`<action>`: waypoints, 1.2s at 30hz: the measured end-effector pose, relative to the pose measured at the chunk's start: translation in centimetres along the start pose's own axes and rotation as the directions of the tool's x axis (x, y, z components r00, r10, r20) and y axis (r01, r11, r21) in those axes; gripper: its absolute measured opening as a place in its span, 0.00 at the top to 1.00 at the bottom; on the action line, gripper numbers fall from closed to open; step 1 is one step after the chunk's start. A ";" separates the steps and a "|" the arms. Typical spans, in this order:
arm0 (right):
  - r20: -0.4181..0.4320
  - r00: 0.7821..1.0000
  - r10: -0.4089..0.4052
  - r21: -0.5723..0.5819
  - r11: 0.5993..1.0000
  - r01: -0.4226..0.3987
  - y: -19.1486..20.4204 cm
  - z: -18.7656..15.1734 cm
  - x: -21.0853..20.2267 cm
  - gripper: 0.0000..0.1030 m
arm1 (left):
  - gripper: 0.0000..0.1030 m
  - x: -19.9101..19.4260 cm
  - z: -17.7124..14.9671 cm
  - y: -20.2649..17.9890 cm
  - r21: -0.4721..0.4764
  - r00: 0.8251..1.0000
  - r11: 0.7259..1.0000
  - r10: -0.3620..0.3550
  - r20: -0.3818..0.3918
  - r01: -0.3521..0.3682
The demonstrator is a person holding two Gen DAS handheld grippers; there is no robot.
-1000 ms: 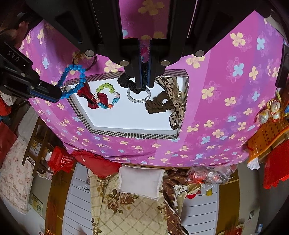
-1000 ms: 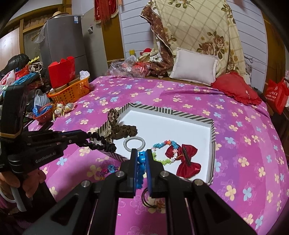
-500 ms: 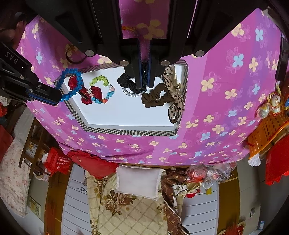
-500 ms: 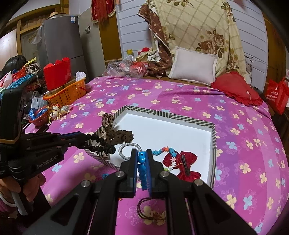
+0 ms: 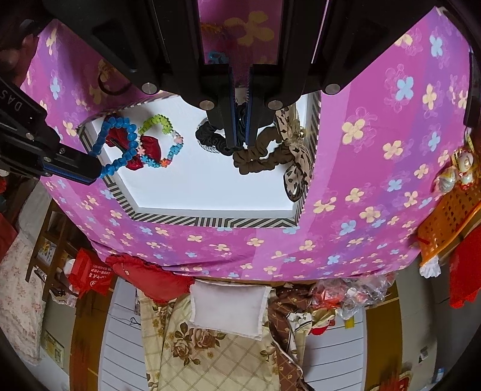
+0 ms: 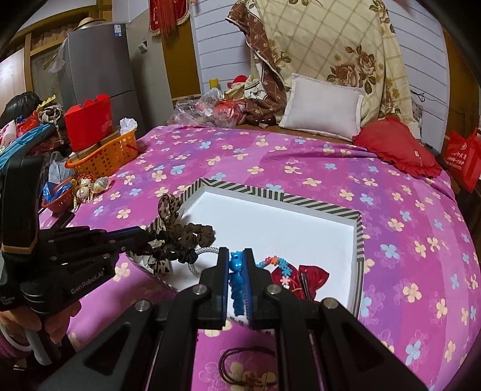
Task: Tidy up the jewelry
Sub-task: 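Carry the blue bracelet and black hair ties over the tray with both grippers, then open both grippers to drop the bracelet and hair ties in the tray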
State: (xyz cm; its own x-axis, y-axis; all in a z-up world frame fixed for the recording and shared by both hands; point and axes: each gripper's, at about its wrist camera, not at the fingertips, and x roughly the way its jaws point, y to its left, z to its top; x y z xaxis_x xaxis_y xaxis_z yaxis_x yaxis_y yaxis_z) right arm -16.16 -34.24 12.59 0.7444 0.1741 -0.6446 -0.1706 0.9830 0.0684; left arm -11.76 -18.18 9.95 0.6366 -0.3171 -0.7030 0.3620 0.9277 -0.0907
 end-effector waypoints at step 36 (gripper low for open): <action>-0.191 0.982 -0.005 0.120 0.992 0.028 -5.1 -1.5 11.8 0.92 | 1.00 8.4 -0.7 0.8 -0.027 0.988 0.999 0.035 -0.153 -0.039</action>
State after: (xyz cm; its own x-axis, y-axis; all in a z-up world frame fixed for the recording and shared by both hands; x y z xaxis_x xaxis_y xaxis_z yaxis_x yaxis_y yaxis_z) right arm -7.49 -37.32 3.44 0.6079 0.1550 -0.7787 -0.0708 0.9874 0.1413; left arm -6.65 -19.96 3.48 0.5368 -0.2508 -0.8056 0.3184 0.9444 -0.0819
